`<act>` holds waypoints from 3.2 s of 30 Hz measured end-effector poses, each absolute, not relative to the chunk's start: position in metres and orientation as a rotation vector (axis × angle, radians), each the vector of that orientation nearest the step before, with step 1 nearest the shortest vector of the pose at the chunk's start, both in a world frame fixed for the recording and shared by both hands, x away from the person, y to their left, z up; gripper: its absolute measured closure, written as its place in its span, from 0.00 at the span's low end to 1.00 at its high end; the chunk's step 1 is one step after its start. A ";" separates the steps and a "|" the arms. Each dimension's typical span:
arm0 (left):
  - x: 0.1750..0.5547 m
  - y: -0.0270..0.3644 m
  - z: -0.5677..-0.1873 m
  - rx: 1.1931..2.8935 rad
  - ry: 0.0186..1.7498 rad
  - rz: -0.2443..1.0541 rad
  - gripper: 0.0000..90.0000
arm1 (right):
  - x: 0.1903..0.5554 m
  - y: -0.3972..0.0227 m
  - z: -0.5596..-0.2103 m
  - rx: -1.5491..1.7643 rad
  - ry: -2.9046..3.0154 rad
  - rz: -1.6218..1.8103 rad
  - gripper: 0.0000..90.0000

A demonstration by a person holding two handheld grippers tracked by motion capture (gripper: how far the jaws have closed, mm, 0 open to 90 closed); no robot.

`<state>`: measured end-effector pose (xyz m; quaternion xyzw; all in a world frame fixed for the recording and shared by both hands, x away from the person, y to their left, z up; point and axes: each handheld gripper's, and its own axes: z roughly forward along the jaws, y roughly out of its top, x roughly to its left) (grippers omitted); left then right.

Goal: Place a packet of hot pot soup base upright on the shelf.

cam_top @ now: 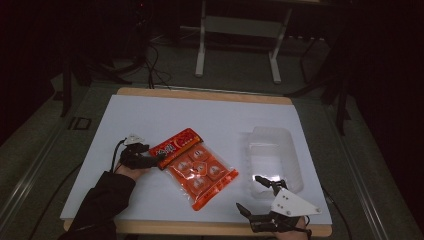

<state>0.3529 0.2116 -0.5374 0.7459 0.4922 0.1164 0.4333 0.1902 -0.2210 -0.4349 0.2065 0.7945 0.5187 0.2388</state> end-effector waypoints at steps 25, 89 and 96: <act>0.354 0.181 -0.539 1.910 1.175 0.336 0.82 | 0.189 -0.221 -0.435 0.559 2.175 1.419 0.15; 0.271 0.118 -0.393 1.831 0.667 0.486 1.00 | 0.196 -0.233 -0.429 0.691 2.086 1.399 0.15; 0.263 0.111 -0.386 1.792 0.629 0.477 1.00 | 0.196 -0.235 -0.429 0.703 2.078 1.398 0.15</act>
